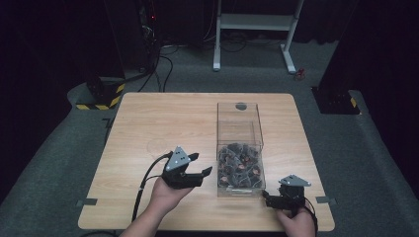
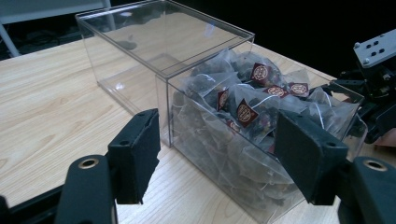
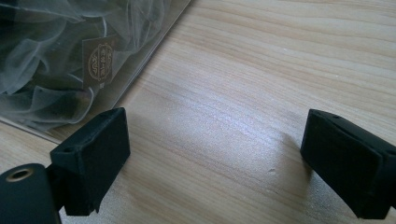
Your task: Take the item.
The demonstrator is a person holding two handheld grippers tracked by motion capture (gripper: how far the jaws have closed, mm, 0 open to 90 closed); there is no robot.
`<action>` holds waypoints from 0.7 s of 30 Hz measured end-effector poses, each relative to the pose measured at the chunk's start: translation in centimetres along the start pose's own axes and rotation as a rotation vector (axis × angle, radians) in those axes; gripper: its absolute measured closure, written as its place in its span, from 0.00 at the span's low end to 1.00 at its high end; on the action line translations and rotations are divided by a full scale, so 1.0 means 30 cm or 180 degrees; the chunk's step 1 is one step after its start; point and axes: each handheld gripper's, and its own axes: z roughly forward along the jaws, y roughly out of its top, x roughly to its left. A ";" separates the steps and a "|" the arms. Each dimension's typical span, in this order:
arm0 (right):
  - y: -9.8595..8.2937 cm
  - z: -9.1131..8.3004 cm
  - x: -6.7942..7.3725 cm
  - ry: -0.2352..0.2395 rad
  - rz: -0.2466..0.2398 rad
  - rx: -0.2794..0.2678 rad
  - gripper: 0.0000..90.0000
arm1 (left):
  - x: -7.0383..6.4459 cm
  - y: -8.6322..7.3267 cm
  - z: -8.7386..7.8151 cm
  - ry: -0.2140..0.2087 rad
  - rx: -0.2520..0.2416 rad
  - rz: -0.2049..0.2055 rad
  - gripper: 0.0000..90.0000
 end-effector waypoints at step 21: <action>0.000 0.000 0.000 0.0000 0.0000 0.0000 0.09 | -0.057 0.043 0.086 -0.0138 0.0048 0.0038 0.43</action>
